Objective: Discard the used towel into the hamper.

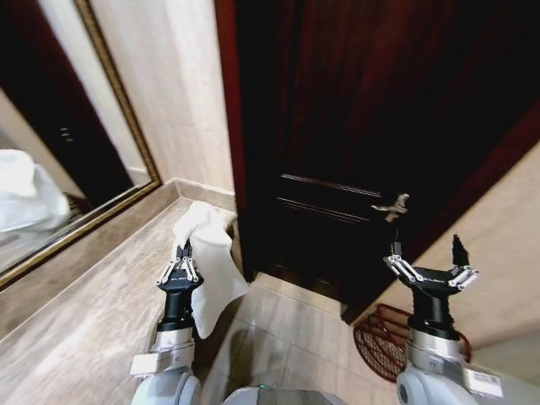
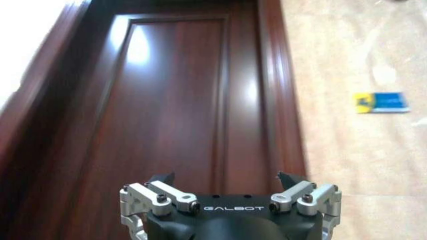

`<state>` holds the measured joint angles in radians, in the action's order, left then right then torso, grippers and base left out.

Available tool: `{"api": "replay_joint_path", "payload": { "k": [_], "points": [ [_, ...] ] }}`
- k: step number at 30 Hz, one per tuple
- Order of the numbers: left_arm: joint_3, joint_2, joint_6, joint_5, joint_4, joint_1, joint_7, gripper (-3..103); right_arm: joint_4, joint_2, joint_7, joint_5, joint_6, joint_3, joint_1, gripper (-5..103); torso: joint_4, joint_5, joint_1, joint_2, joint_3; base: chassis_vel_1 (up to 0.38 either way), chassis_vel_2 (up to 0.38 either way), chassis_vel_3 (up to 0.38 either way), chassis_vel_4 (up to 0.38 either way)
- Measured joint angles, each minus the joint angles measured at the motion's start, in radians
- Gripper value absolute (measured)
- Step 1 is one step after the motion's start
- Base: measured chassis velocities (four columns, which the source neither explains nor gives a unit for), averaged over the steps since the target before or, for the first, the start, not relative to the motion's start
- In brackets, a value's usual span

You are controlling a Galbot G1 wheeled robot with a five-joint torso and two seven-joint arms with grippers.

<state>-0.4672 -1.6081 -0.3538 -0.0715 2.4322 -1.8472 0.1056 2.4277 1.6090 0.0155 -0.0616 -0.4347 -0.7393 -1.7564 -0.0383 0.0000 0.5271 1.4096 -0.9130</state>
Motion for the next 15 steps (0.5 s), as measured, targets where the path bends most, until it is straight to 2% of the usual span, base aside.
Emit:
{"api": "replay_joint_path", "payload": {
  "k": [15],
  "points": [
    [-0.001,0.000,-0.002,0.010,-0.021,0.019,-0.002,0,-0.008,-0.010,0.002,-0.012,0.002,-0.005,0.000,100,-0.0001,0.0001,0.000,0.000,0.000,-0.121,-0.129,-0.120,-0.121]
  ]
}}
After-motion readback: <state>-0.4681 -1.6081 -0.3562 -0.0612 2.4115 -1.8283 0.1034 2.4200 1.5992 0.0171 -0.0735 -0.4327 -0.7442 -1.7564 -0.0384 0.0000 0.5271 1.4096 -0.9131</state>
